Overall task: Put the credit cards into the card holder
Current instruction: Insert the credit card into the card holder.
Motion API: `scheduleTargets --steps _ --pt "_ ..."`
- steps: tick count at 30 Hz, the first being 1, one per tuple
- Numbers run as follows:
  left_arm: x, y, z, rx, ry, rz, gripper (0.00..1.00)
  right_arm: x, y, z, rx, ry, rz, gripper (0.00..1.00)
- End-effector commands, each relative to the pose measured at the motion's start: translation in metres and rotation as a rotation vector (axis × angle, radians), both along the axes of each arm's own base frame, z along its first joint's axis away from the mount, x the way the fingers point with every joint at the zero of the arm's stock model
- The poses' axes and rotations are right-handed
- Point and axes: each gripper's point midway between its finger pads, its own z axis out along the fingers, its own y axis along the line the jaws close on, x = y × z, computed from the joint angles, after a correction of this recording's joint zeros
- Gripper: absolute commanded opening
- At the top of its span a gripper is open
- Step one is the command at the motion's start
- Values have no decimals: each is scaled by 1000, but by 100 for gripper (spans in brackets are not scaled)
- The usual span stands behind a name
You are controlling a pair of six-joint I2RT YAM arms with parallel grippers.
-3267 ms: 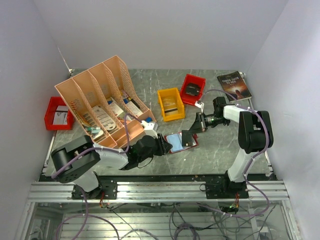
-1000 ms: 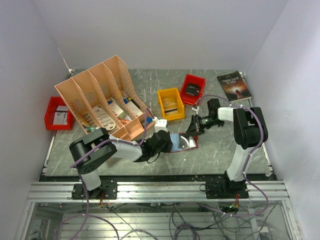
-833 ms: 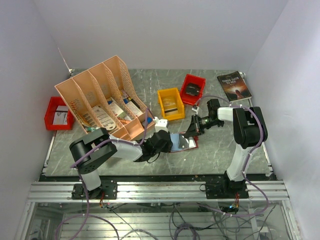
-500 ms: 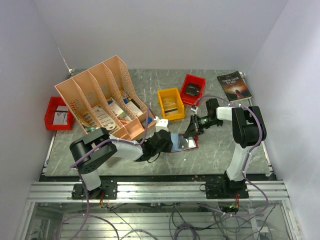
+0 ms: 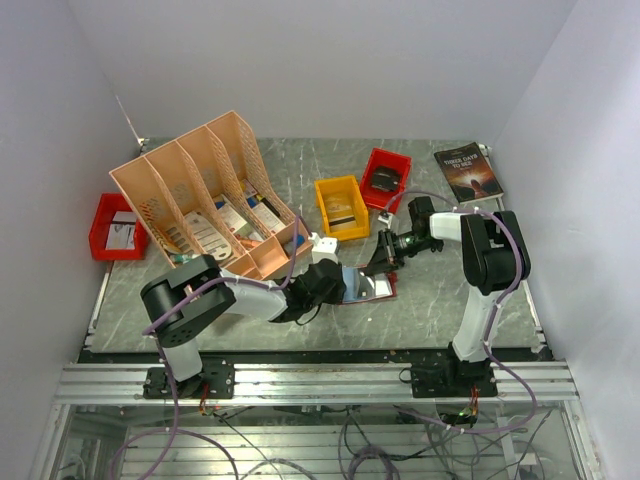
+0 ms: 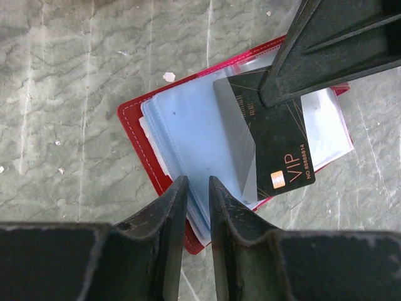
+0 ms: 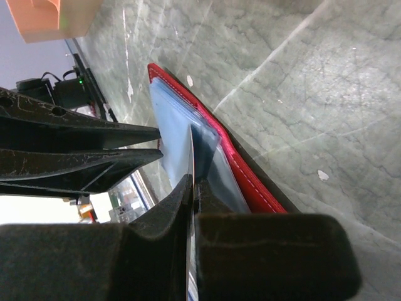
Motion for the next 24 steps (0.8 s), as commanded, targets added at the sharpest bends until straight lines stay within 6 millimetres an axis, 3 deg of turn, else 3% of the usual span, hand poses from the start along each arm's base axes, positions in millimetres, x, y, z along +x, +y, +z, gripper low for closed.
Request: scheduleTargets --steps 1,17,24 --pt "1 3 -12 55 3 4 32 2 5 -7 8 0 17 2" --pt "2 0 -7 45 5 2 34 0 10 -14 56 41 14 5" --pt "-1 -5 19 -16 -6 -10 35 0 10 -19 49 53 18 6"
